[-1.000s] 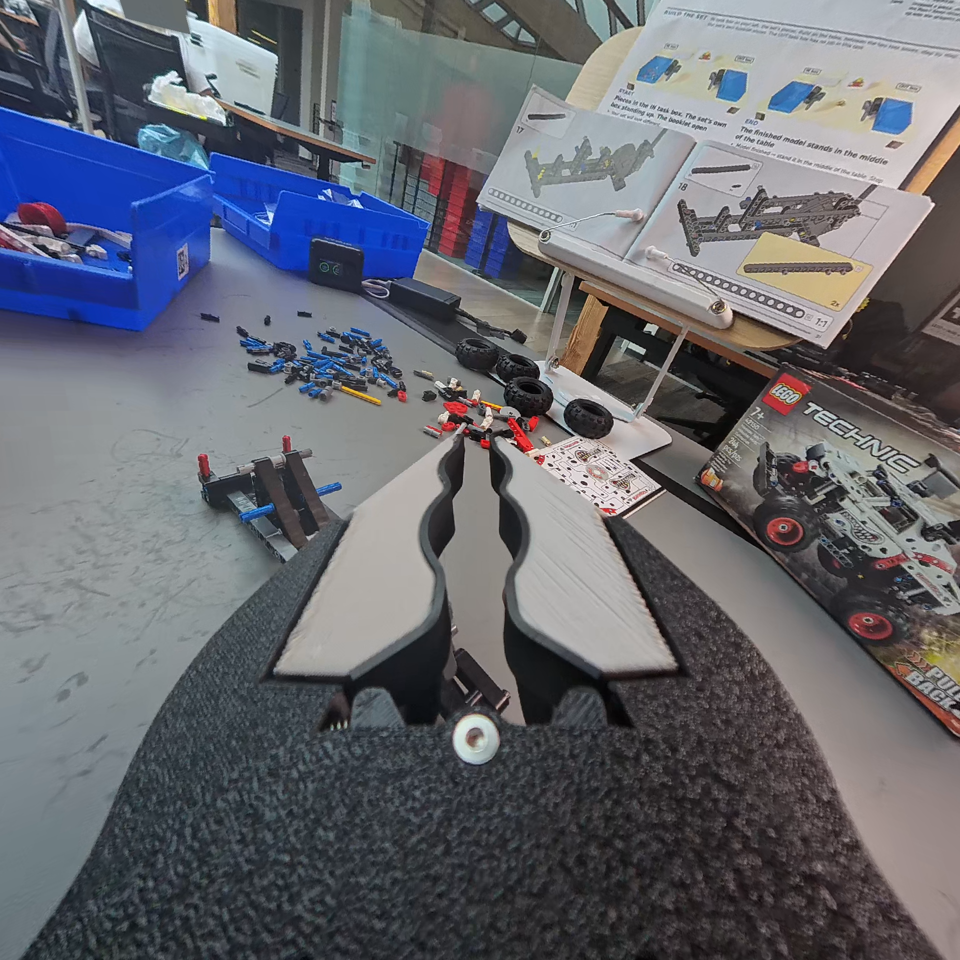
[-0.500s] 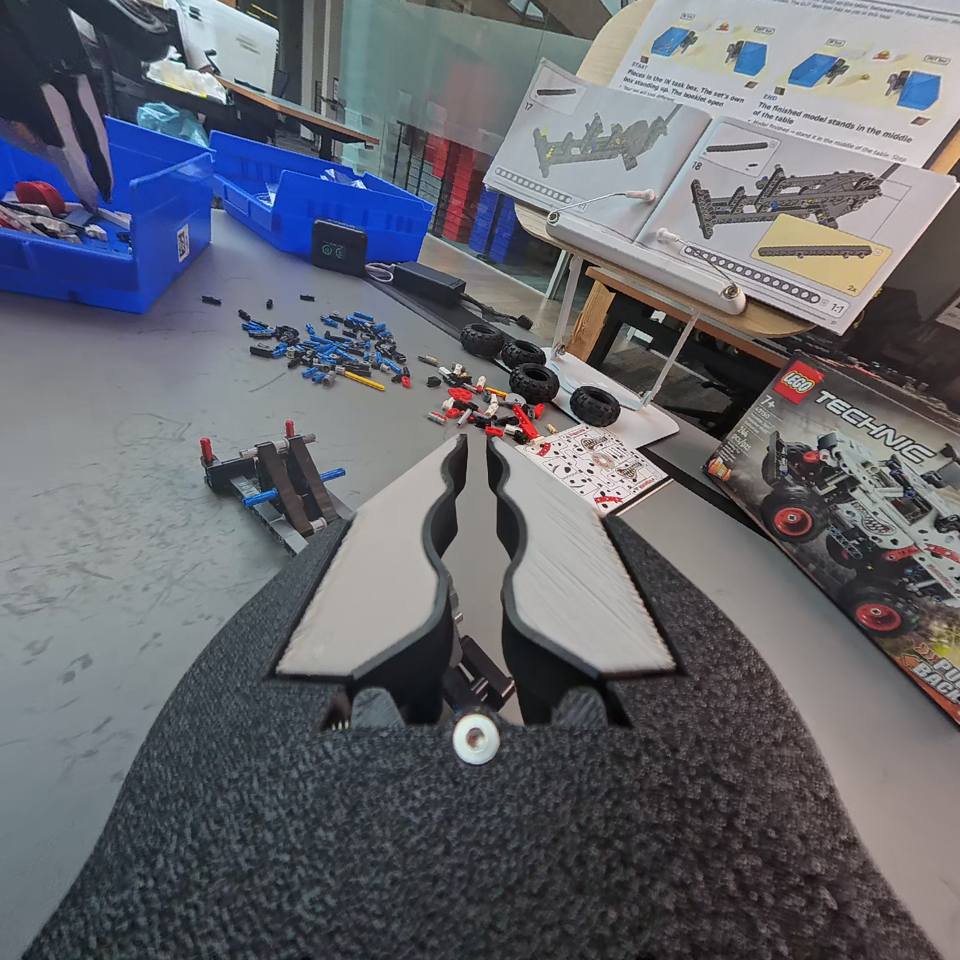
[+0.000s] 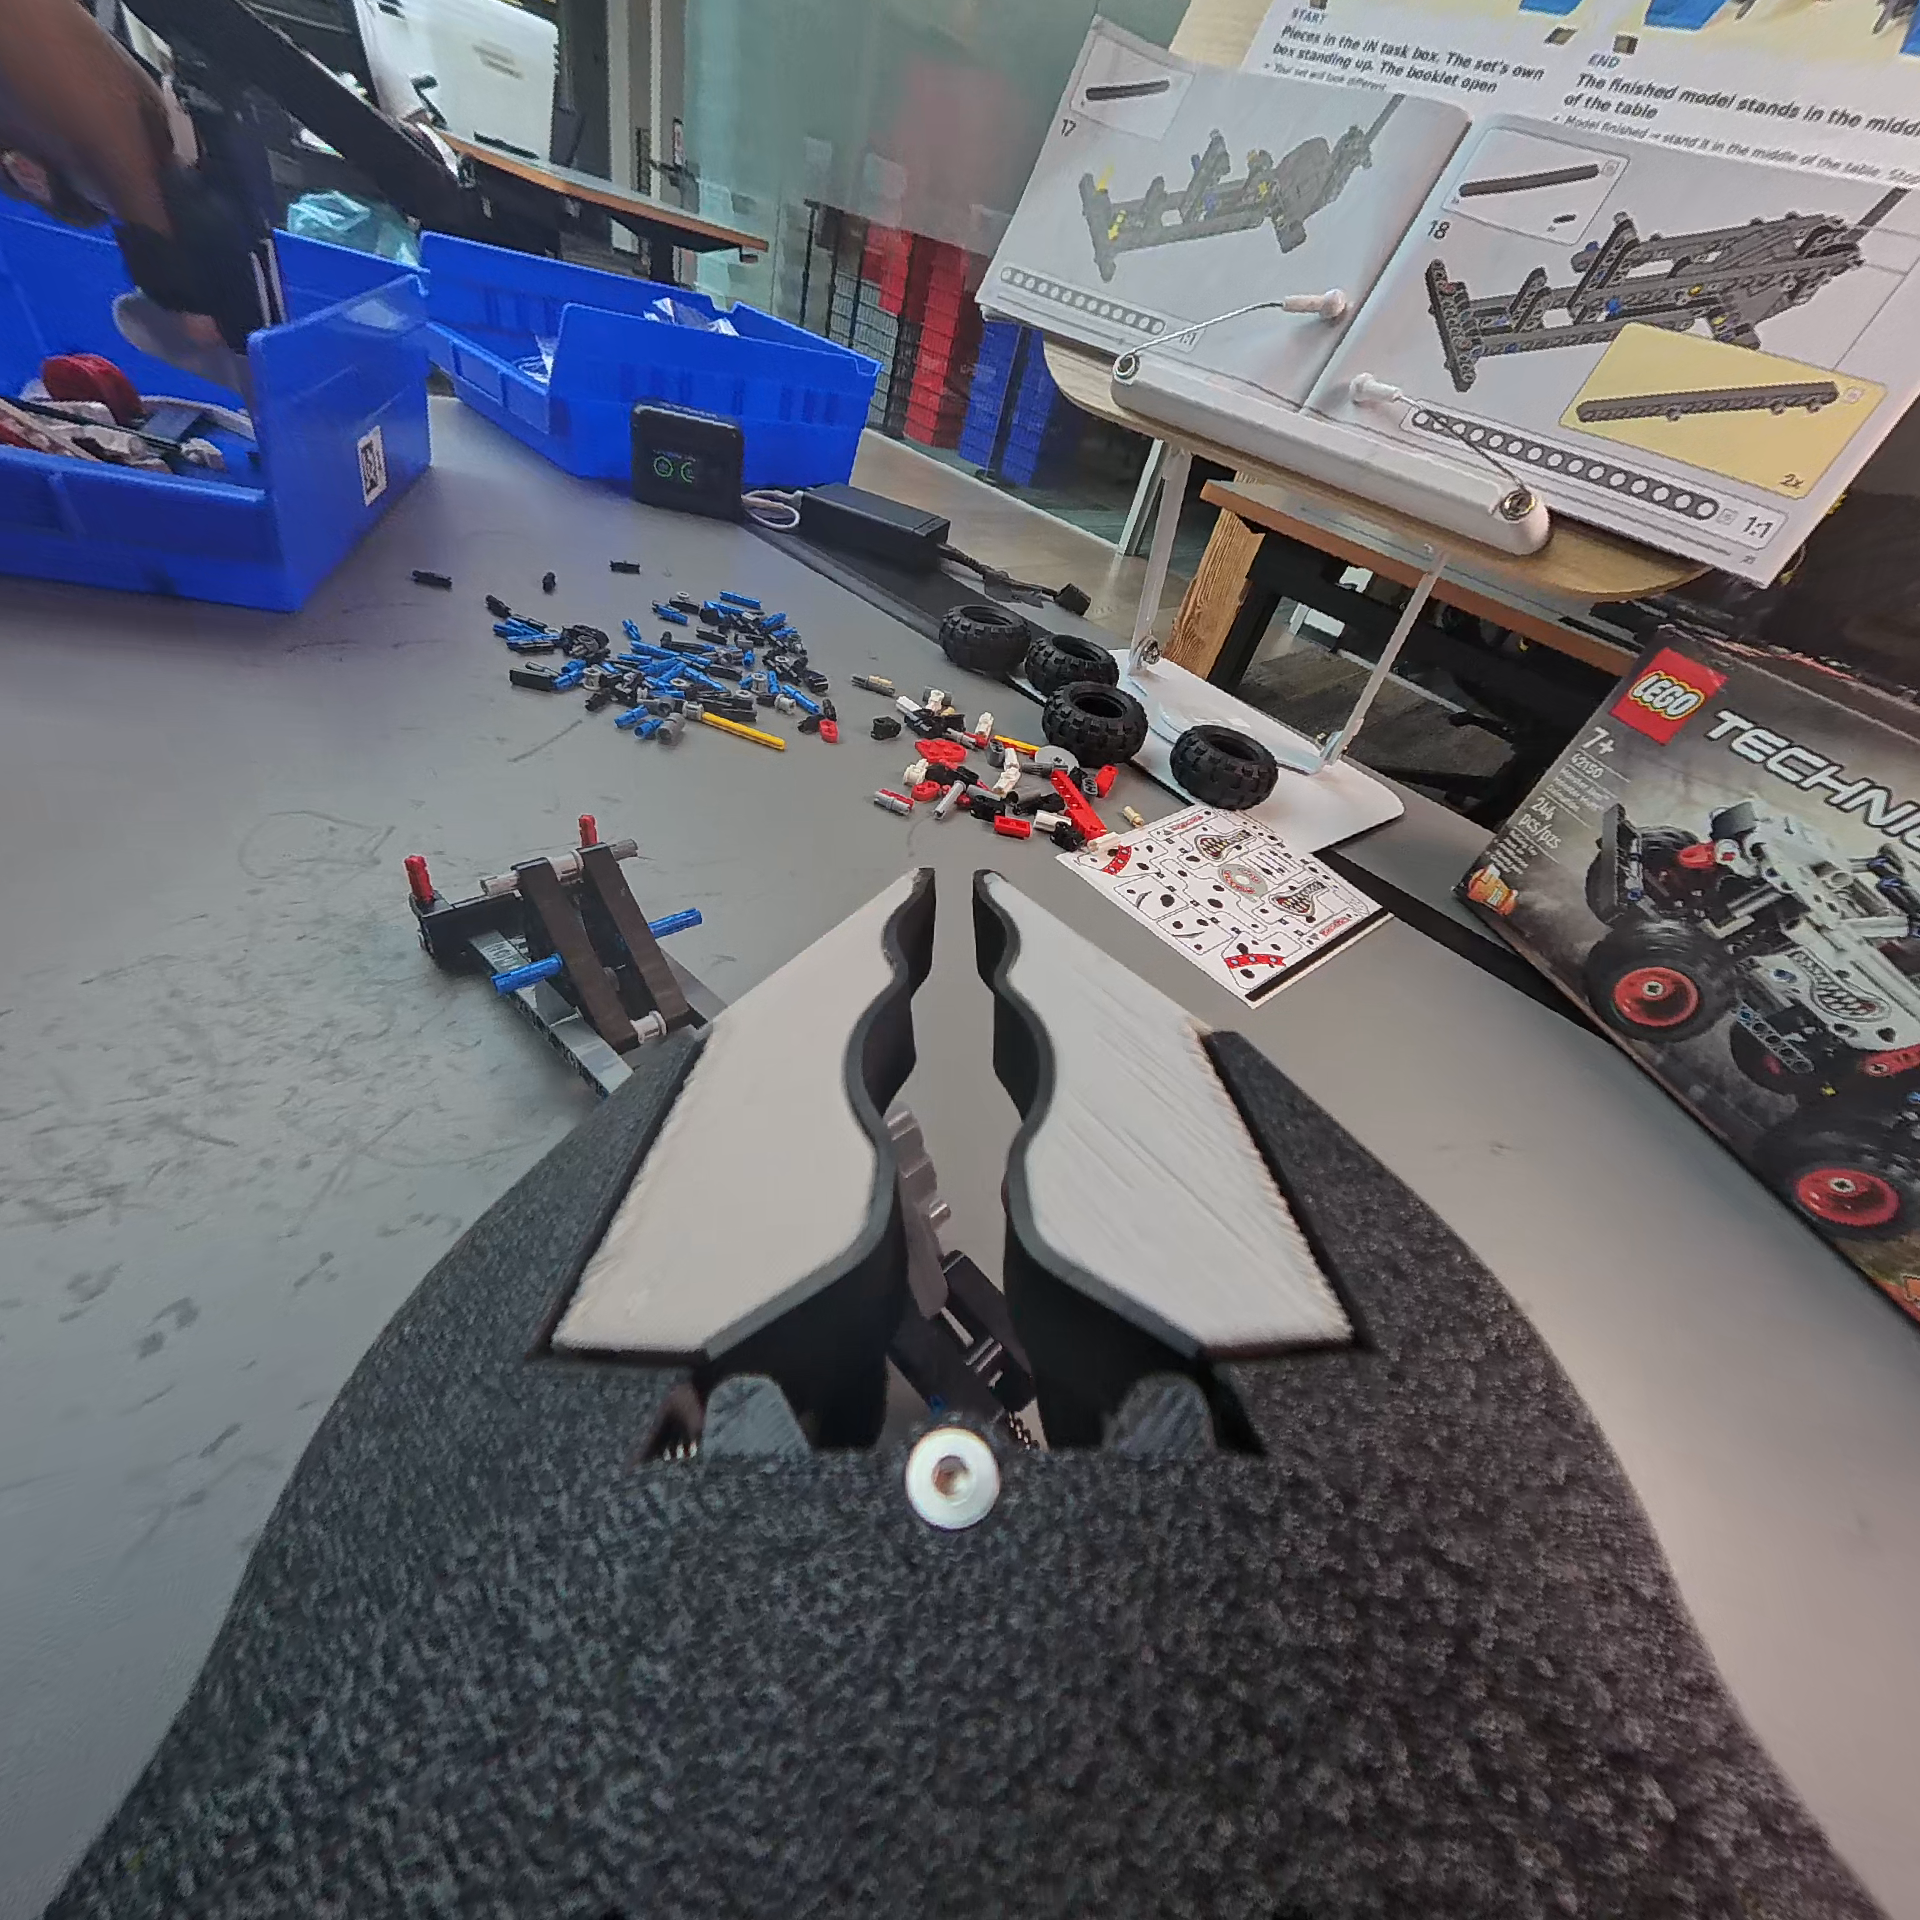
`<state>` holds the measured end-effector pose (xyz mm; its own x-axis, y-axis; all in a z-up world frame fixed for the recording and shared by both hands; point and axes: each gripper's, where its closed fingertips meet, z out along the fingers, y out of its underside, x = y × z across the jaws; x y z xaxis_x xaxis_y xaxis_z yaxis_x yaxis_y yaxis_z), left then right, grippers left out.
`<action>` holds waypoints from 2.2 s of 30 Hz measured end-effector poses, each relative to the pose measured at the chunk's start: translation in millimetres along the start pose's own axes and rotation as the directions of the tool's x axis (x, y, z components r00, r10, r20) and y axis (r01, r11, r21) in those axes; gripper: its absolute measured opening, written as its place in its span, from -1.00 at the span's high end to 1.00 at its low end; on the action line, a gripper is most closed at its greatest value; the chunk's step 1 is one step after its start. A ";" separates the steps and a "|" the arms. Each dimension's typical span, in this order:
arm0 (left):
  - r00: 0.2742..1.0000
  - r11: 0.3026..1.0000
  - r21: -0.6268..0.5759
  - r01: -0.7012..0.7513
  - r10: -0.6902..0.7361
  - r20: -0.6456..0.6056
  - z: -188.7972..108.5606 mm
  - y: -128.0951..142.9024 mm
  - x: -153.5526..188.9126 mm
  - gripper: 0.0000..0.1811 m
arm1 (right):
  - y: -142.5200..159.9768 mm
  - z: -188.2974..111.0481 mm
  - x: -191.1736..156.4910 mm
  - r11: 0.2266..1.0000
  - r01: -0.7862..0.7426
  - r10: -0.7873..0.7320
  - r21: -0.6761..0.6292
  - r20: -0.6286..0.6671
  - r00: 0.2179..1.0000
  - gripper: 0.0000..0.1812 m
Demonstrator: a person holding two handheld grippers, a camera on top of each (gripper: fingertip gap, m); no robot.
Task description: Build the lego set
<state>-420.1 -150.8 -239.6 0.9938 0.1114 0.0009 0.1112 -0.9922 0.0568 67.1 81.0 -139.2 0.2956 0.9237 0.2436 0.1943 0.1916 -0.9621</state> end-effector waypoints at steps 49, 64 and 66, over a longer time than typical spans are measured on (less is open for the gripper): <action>0.979 0.866 0.493 -0.085 -0.019 0.202 -122.5 34.3 19.9 0.90 | -7.6 -6.1 5.0 0.999 0.013 -0.012 0.029 -0.027 1.000 0.93; 0.502 0.469 0.677 -0.567 0.849 -0.167 -40.9 1.8 411.3 0.90 | 7.3 -23.0 -27.8 0.968 0.231 -0.200 -0.099 0.252 0.947 0.54; 0.445 0.428 0.643 -0.635 0.883 -0.148 -23.5 0.8 422.0 0.90 | 18.9 -27.1 -25.0 0.952 0.260 -0.211 -0.164 0.263 0.941 0.47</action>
<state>-0.8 -103.3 -215.8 0.5397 -0.8182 0.1980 -0.5790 -0.5315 -0.6182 88.8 52.5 -160.2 -0.0093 0.9164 0.4001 0.4151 0.3676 -0.8322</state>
